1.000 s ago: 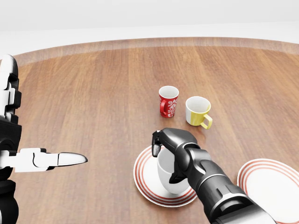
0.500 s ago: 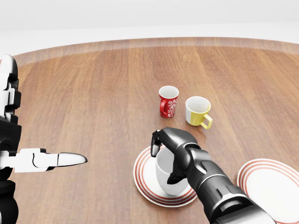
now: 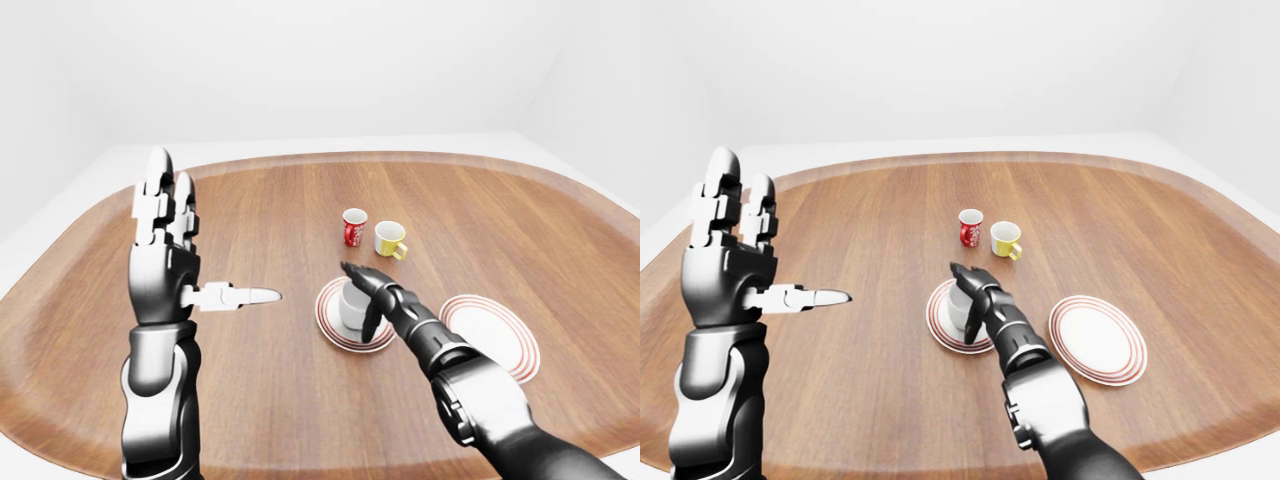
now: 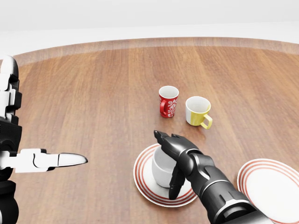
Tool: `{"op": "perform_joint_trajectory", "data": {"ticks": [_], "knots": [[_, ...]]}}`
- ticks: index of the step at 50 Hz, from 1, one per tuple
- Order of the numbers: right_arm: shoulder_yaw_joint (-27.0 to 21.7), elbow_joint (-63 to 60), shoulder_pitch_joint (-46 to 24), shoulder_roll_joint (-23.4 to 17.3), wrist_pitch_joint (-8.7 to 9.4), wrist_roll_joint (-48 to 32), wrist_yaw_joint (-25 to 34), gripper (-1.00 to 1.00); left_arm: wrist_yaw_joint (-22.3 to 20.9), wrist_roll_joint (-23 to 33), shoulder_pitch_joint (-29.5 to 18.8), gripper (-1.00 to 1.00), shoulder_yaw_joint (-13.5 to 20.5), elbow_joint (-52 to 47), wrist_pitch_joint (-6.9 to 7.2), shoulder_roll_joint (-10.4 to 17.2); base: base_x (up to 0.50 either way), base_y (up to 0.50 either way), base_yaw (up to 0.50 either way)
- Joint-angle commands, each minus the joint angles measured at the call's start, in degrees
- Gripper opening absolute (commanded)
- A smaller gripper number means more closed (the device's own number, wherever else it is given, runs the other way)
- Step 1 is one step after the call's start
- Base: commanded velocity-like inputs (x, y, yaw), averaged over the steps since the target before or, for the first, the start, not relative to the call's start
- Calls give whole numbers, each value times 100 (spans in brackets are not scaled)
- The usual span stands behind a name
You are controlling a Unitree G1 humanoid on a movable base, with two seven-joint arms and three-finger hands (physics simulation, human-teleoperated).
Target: Put the white mug on the left plate.
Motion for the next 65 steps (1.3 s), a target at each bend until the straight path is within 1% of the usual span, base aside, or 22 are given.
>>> {"op": "perform_joint_trajectory", "data": {"ticks": [1,11,14,24,37,38,40,41,42,44,46,47,50,51,52,53,57,60,61,62,63,65], "knots": [[61,12,515,-1,0,-74,521,100,-27,31,38,100,-43,11,0,-17,0,0,0],[73,-406,371,53,0,0,509,100,-85,49,61,100,-63,39,0,-27,0,0,0],[65,-842,405,57,0,57,685,100,-96,59,77,100,-81,19,0,-37,0,0,0],[109,-2697,1016,32,0,-128,1451,100,-124,62,89,100,-83,7,0,-44,0,0,0],[18,-3438,1200,20,0,-144,1813,100,-134,49,78,100,-78,-2,0,-41,0,0,0],[-12,-3493,1214,35,0,-78,1832,100,-133,49,76,100,-74,-3,0,-39,0,0,0],[-188,-3667,1236,176,0,429,2029,100,-130,45,72,100,-69,-4,0,-38,0,0,0],[-205,-3734,1242,204,65,613,2102,100,-129,45,72,100,-71,-6,0,-38,0,0,0],[-173,-3753,1249,170,84,670,2120,100,-127,49,75,100,-77,-6,0,-41,0,0,0],[-129,-3426,1105,45,0,639,1794,100,-129,55,82,100,-88,3,0,-44,0,0,0],[-131,-3460,1141,40,0,722,1802,100,-128,58,80,100,-87,8,0,-45,0,0,0],[-172,-3547,1195,82,46,866,1861,100,-126,56,76,100,-84,3,0,-43,0,0,0],[-272,-3987,1347,232,464,1485,2200,100,-126,57,78,100,-85,8,0,-44,0,0,0],[-325,-4166,1389,298,745,1765,2387,100,-127,59,81,100,-86,9,0,-45,0,0,0],[-318,-4270,1411,310,879,1949,2441,100,-127,57,79,100,-85,4,0,-44,0,0,0],[-471,-4516,1412,430,1000,2424,2572,100,-123,56,73,100,-83,-3,0,-44,0,0,0],[-509,-4704,1403,355,1000,3355,2501,100,-119,56,62,100,-77,-5,0,-38,0,0,0],[-310,-4236,1541,94,1000,3137,2007,100,-114,54,49,100,-67,-6,0,-32,0,0,0],[-423,-4434,1745,151,1000,3401,2182,100,-111,55,45,100,-64,-12,0,-30,0,0,0],[-389,-4516,1848,118,1000,3411,2160,100,-109,58,45,100,-66,-13,0,-29,0,0,0],[-458,-4856,2043,158,1000,3645,2303,100,-108,69,57,100,-78,-9,0,-34,0,0,0],[-466,-5115,2159,142,1000,3841,2321,100,-109,74,66,100,-88,-20,0,-40,0,0,0]]}}
